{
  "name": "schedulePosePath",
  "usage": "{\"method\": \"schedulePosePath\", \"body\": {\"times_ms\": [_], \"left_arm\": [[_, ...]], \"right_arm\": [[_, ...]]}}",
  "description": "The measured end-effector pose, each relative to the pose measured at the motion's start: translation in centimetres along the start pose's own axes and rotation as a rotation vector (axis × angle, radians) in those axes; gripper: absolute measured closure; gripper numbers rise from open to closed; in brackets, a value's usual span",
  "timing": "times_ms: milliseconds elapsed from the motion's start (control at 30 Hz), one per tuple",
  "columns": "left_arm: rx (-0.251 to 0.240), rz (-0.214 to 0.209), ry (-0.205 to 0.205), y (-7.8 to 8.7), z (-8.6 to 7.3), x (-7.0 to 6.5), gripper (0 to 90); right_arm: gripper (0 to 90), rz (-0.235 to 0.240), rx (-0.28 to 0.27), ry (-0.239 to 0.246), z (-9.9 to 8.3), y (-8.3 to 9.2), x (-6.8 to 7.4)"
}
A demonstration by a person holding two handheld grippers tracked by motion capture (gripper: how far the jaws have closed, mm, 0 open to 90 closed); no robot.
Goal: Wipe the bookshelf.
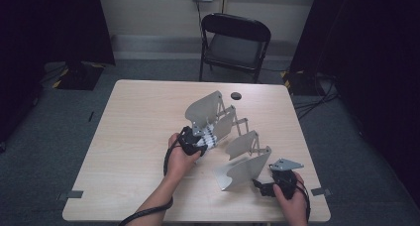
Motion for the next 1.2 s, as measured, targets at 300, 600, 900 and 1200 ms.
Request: {"method": "schedulePosePath", "body": {"times_ms": [300, 600, 900, 1200], "left_arm": [[-0.015, -0.05, 0.001, 2.3, 2.2, -0.6, 73.9], [-0.121, -0.088, -0.017, 6.3, 7.4, -0.9, 73.7], [-0.121, -0.074, -0.071, 6.4, 9.1, -1.2, 73.7], [-0.088, -0.09, -0.038, 4.7, 7.5, -1.2, 73.1]], "right_arm": [[10.2, 0.0, 0.0, 0.0, 0.0, 0.0, 0.0], [10.2, 0.0, 0.0, 0.0, 0.0, 0.0, 0.0], [10.2, 0.0, 0.0, 0.0, 0.0, 0.0, 0.0], [10.2, 0.0, 0.0, 0.0, 0.0, 0.0, 0.0]]}}
Point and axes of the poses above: each handheld gripper's, and its own axes: y roughly backward along the jaws, z roughly out of its top, x roughly to its left, the point moved 9 cm from there along -y, roughly forward along the jaws, and after that the axes turned 2 degrees about y, right-handed, at the moved point
